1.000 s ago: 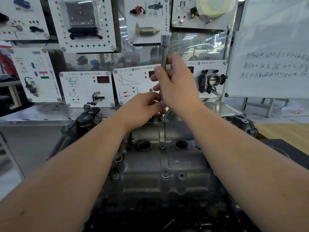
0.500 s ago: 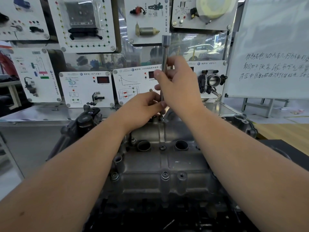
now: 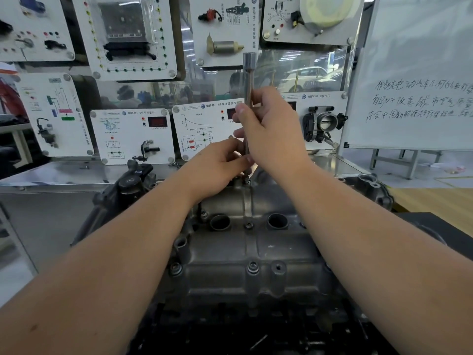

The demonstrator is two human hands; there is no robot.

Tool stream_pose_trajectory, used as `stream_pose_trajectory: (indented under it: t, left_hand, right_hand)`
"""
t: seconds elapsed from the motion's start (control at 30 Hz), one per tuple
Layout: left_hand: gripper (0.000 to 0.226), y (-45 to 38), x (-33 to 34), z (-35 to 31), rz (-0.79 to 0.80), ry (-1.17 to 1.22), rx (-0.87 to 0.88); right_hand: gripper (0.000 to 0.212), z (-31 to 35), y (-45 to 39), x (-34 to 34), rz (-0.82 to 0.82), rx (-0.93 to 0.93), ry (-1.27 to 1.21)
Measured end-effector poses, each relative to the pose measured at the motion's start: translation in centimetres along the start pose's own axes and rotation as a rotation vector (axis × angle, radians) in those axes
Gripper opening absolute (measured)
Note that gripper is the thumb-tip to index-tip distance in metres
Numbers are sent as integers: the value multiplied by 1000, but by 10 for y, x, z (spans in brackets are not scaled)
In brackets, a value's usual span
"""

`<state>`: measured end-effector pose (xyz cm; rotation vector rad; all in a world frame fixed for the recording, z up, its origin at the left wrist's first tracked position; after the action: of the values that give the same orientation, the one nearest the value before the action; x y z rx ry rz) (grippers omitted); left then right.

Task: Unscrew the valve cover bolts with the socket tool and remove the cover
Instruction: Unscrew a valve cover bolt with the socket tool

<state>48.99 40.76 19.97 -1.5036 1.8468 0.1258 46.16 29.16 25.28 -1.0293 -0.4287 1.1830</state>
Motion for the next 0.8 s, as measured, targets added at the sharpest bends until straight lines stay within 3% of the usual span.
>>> stream_pose_trajectory:
  t: [0.17, 0.8]
  left_hand:
    - [26, -2, 1, 3, -1, -26, -15]
    - [23, -1, -1, 0, -11, -9, -13]
  right_hand:
    - [19, 0, -1, 3, 31, 27, 32]
    - [22, 5, 0, 1, 43, 17, -14]
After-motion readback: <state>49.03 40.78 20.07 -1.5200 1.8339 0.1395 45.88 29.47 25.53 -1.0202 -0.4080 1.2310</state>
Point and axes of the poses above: each hand's wrist, its own y-axis away from the middle knuckle, its own x-axis out of the palm, z = x × y, the point moved 7 cm from there along -y, towards the middle knuckle, and after that the axes turned 8 degrees about -x, right-handed, at the moved point
